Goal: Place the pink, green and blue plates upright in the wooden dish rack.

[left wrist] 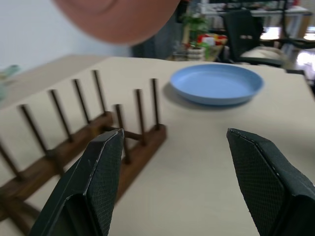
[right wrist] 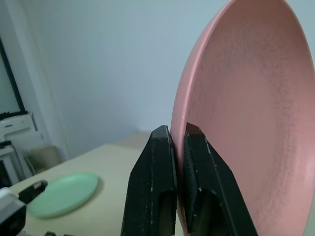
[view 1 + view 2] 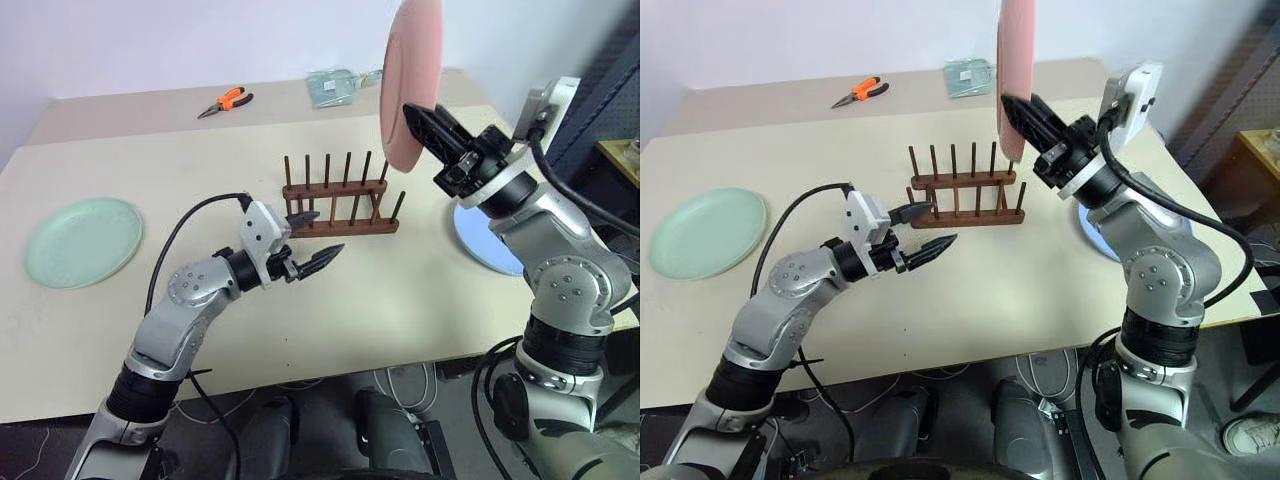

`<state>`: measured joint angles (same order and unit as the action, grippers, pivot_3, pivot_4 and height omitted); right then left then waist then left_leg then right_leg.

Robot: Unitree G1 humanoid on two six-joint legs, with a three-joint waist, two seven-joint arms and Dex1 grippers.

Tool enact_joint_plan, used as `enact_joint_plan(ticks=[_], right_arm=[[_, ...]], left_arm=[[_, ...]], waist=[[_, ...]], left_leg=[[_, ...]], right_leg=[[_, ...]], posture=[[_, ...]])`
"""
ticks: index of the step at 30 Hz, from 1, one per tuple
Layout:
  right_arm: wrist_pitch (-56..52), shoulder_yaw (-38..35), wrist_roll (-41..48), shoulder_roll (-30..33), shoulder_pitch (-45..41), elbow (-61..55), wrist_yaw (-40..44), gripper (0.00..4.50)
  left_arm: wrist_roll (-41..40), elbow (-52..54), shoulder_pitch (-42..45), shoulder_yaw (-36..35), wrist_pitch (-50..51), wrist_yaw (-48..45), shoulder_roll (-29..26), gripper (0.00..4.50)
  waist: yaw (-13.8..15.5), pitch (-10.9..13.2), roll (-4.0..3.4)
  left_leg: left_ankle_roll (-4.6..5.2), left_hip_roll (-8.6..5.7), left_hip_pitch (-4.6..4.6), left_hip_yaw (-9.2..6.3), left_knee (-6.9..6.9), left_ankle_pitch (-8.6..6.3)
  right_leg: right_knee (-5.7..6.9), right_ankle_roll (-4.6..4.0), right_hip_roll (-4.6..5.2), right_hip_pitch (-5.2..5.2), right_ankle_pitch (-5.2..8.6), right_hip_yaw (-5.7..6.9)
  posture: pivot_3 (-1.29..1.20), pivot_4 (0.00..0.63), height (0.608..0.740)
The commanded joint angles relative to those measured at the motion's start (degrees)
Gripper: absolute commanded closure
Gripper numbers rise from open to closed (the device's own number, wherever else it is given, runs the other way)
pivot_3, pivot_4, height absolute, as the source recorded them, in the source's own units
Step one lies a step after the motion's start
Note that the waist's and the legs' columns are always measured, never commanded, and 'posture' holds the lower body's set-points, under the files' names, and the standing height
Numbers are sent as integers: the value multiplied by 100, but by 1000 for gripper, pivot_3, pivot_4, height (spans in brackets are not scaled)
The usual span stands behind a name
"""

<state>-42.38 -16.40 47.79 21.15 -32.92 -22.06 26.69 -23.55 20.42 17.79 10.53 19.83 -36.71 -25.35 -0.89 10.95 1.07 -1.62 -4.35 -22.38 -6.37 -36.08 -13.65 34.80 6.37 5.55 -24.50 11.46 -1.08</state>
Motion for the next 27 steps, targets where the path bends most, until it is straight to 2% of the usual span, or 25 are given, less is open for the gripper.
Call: enact_joint_plan(ticks=[1,15,18,22,23,24,26,27], right_arm=[[-47,57,187,89,64,-47,29,4500],[202,91,-13,156,-71,1390,433,4500],[347,177,-227,230,-61,1386,476,3453],[901,427,-973,533,-39,1230,528,1485],[1186,504,-1315,696,-37,1191,533,1419],[1388,557,-1541,803,-35,1174,542,1419],[1722,629,-1930,995,-42,1151,522,1419],[1981,717,-2285,1266,-25,1068,603,1419]], left_arm=[[-95,283,-21,25,158,-75,76,1098],[-87,493,-118,13,438,-214,74,1098],[-67,500,-186,-19,445,-201,61,1025],[-79,417,-219,-240,478,-49,65,1025],[-140,359,-215,-434,489,75,110,483],[-190,322,-212,-571,503,163,143,182],[-253,274,-225,-847,507,328,188,37],[-229,119,-198,-1297,448,742,287,37]], waist=[[7,1,-2],[4,2,-3],[12,2,-4],[11,2,-4],[11,3,-5],[12,4,-7],[10,4,-6],[12,4,-7]], left_leg=[[0,0,0,0,-1,0],[1,0,0,3,-3,0],[0,0,-1,3,-3,0],[0,0,-1,3,-4,0],[0,0,-1,3,-3,0],[0,0,-1,4,-4,0],[0,0,-1,5,-4,0],[0,0,-1,5,-4,0]], right_leg=[[1,1,0,0,-1,0],[4,3,-2,-1,-1,0],[4,3,-2,-1,-1,0],[3,4,-1,-1,-1,0],[3,4,-1,-1,-1,1],[3,4,-1,-2,-1,1],[3,4,-1,-2,-1,1],[3,5,-1,-2,-1,1]], posture=[[0,150,739],[0,150,739],[0,150,739],[0,150,739],[0,150,739],[0,150,739],[0,150,739],[0,150,739]])
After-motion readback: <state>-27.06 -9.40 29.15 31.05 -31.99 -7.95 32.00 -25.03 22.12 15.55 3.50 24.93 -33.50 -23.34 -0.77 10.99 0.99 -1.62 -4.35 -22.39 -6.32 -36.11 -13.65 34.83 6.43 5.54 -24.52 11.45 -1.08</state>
